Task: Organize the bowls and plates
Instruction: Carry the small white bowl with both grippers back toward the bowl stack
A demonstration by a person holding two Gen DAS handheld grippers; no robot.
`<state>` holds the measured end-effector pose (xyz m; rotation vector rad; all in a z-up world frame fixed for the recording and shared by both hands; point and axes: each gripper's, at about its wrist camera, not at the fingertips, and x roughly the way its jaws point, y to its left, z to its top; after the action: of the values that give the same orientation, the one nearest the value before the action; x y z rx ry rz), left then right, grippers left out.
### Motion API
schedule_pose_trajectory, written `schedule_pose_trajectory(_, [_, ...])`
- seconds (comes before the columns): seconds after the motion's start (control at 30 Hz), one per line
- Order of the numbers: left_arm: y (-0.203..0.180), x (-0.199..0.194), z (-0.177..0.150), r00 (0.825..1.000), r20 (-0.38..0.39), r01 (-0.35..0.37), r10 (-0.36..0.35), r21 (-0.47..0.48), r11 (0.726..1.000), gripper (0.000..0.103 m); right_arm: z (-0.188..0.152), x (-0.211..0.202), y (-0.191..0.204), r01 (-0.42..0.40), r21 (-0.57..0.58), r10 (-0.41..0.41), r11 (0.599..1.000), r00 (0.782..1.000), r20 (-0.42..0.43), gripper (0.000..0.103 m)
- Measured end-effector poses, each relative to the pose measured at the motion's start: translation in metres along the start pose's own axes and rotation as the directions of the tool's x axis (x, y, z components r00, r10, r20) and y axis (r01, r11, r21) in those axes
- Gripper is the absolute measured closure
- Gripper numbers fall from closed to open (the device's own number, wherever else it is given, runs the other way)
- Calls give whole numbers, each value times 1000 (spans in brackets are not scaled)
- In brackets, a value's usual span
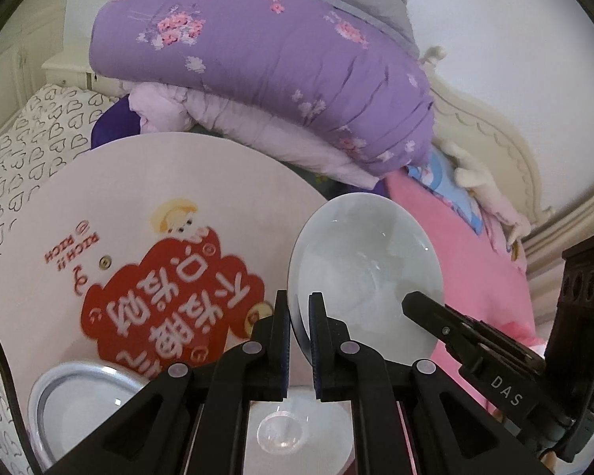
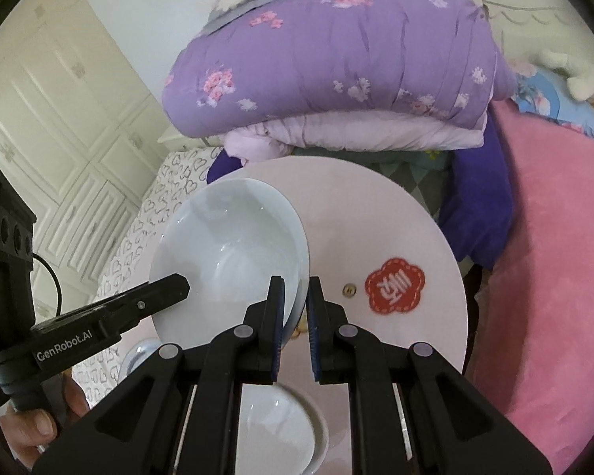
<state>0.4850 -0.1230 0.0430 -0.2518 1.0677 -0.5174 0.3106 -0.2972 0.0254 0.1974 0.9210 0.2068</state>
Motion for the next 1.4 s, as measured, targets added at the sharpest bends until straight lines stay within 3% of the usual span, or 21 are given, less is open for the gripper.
schedule_pose_trajectory(0.47, [4, -33, -52, 999, -36, 5, -5, 1, 1000, 99, -59, -14, 13, 3, -34, -4, 999, 999, -31, 92])
schedule_pose_trajectory(0.8, [8, -22, -79, 997, -78, -3, 3, 2, 1000, 99, -89, -8, 11, 13, -35, -16, 999, 997, -77, 92])
schedule_pose_trajectory(1.4, [11, -4, -111, 993, -120, -17, 19, 21, 1000, 97, -113, 3, 7, 13, -46, -20, 999, 989, -145, 92])
